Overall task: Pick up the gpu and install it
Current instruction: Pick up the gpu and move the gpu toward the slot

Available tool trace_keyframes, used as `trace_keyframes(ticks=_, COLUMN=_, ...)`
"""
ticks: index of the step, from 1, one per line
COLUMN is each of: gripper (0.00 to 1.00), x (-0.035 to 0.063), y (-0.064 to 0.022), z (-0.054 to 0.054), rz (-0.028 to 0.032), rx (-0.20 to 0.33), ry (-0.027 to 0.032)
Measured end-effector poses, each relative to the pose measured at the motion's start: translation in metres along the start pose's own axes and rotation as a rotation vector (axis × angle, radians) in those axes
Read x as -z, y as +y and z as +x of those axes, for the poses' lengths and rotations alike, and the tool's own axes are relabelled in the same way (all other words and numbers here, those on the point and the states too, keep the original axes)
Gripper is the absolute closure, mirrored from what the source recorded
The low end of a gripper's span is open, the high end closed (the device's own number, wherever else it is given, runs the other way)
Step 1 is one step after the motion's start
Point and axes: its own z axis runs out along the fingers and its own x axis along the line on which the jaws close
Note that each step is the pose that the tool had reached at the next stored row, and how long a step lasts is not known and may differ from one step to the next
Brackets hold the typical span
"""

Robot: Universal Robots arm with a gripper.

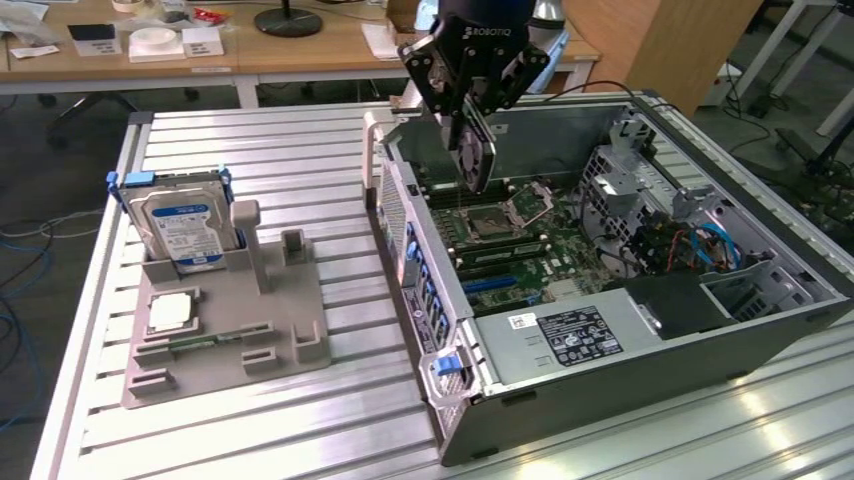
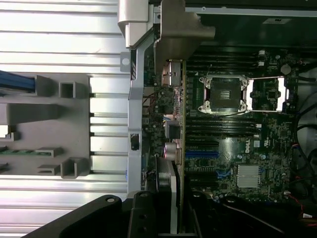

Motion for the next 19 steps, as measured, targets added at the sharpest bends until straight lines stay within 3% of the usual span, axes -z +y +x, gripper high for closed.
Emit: trace_keyframes(ticks=19, gripper=0.72, x=0.0001, y=0.0, z=-0.021, rz=0.0, rx=0.0, ry=0.0)
